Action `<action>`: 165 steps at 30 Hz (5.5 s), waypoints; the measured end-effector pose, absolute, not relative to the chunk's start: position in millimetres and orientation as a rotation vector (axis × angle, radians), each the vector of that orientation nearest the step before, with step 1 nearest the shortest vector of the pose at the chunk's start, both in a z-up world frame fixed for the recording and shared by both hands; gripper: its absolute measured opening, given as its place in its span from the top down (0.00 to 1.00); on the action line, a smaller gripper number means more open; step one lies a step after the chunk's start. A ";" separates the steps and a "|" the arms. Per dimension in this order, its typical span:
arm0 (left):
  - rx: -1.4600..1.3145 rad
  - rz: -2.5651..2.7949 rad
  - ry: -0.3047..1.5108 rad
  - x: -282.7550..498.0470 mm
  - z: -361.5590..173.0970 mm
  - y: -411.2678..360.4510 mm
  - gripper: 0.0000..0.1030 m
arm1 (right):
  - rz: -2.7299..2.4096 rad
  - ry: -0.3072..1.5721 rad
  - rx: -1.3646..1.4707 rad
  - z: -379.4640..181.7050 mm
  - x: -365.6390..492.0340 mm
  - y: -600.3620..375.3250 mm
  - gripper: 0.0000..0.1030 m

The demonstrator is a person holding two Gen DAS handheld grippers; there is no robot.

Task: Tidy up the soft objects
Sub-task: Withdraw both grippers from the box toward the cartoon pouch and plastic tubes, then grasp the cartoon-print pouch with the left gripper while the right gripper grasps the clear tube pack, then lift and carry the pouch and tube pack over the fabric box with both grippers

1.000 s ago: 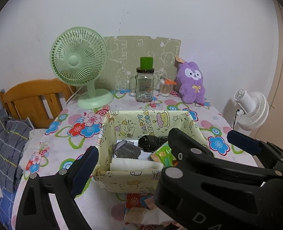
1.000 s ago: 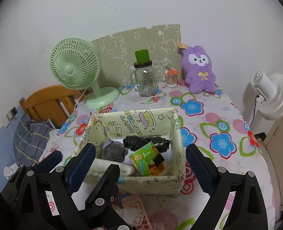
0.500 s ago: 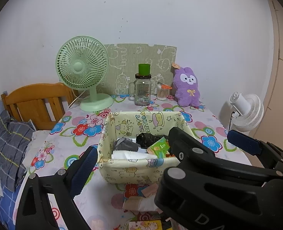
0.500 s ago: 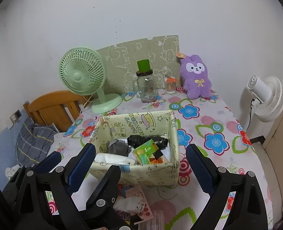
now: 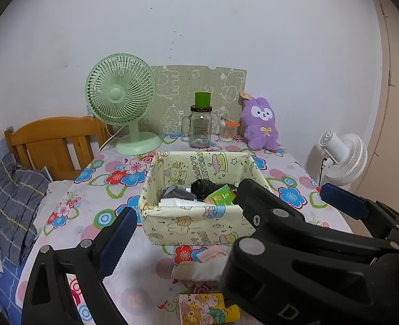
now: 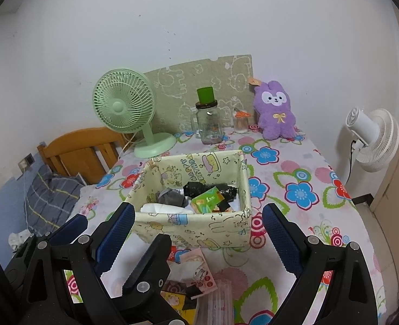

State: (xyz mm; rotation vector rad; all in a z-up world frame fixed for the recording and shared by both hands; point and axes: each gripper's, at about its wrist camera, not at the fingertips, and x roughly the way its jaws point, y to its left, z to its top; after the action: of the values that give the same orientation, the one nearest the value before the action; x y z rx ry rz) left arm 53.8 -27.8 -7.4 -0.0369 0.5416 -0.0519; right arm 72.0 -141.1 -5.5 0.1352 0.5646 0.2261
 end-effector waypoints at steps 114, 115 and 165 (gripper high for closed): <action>0.014 -0.044 0.754 28.8 -137.2 -32.5 0.26 | 0.197 0.826 0.094 -146.7 53.3 -141.6 0.68; 0.016 -0.046 0.753 28.7 -136.8 -34.4 0.26 | 0.197 0.823 0.095 -146.6 52.5 -142.8 0.69; -0.007 -0.089 0.579 8.4 -25.3 -42.4 0.26 | 0.146 0.576 0.134 -27.9 13.2 -157.1 0.74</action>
State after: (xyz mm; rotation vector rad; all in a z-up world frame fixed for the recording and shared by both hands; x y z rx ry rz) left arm 8.4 -42.4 -25.3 -0.0072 0.5788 -0.0891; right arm 13.2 -157.1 -27.9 0.1344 0.5764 0.1456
